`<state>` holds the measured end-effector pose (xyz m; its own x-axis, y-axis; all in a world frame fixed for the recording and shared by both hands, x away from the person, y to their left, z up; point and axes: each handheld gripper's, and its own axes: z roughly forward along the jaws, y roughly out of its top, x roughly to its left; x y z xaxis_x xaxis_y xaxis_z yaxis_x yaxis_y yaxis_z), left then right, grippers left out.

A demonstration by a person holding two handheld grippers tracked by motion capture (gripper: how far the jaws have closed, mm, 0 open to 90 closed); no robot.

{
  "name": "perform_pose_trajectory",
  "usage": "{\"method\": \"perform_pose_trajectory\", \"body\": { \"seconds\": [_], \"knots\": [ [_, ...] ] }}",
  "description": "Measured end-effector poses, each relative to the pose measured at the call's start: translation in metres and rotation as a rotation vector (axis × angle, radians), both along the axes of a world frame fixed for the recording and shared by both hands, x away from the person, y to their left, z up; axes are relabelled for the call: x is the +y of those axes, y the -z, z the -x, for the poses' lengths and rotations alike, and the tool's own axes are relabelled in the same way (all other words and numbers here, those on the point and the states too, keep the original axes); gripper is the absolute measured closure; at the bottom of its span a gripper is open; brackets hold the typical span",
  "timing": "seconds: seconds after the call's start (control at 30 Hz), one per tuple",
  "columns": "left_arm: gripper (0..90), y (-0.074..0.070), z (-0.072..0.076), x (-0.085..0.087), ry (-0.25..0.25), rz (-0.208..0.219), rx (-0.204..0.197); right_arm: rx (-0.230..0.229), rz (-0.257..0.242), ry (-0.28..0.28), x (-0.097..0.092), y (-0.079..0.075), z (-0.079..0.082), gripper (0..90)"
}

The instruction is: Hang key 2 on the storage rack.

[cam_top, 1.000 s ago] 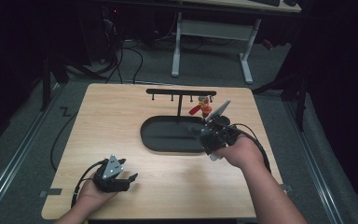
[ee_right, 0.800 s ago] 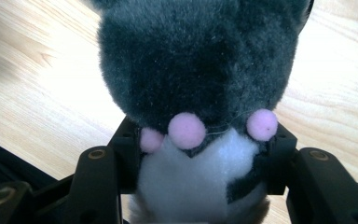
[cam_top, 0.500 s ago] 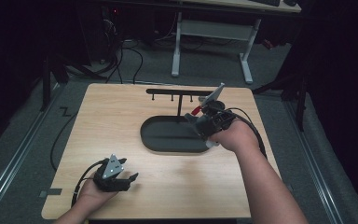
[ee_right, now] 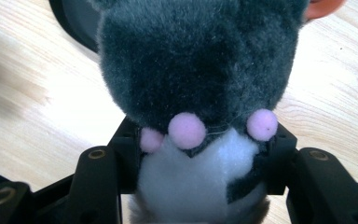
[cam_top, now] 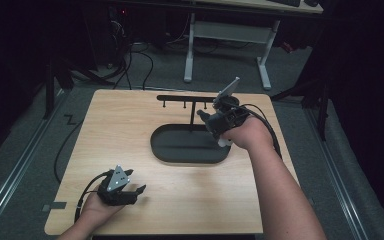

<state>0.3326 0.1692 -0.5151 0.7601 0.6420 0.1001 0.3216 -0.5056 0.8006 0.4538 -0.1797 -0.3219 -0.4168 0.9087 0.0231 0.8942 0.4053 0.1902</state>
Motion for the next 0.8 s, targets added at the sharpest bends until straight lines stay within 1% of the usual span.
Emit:
{"method": "perform_pose_trajectory", "body": {
  "seconds": [0.03, 0.13, 0.17, 0.33, 0.4, 0.5, 0.57, 0.67, 0.73, 0.8],
  "knots": [
    [29.0, 0.0, 0.0, 0.0, 0.0, 0.0, 0.001, 0.003, 0.001, 0.009, 0.001, 0.0, -0.001, 46.8],
    [29.0, 0.0, 0.0, 0.001, -0.003, 0.002, 0.0, 0.002, 0.005, 0.006, 0.001, 0.002, -0.004, 46.8],
    [29.0, 0.0, 0.0, 0.002, -0.006, 0.003, -0.001, -0.001, 0.006, 0.016, 0.001, 0.002, -0.005, 46.8],
    [29.0, -0.001, 0.0, 0.002, -0.006, 0.0, -0.002, -0.019, 0.013, 0.029, 0.002, -0.003, -0.011, 46.9],
    [29.0, -0.001, 0.001, 0.002, -0.003, -0.004, -0.001, -0.028, 0.01, 0.047, 0.005, -0.004, -0.011, 46.9],
    [29.1, -0.001, 0.001, 0.002, -0.003, -0.002, -0.001, -0.032, 0.019, 0.043, 0.006, -0.002, -0.012, 46.9],
    [29.0, -0.001, 0.001, 0.003, -0.004, -0.001, -0.002, -0.051, 0.023, 0.06, 0.005, -0.003, -0.014, 46.9],
    [29.1, -0.001, 0.001, 0.003, -0.002, -0.001, -0.002, -0.061, 0.028, 0.07, 0.004, -0.005, -0.015, 46.9],
    [29.2, -0.001, 0.0, 0.003, -0.002, -0.002, -0.001, -0.079, 0.033, 0.078, 0.003, -0.007, -0.016, 46.9],
    [29.1, -0.001, 0.0, 0.003, -0.002, -0.001, -0.001, -0.088, 0.036, 0.098, 0.002, -0.008, -0.017, 46.9]
  ]
}}
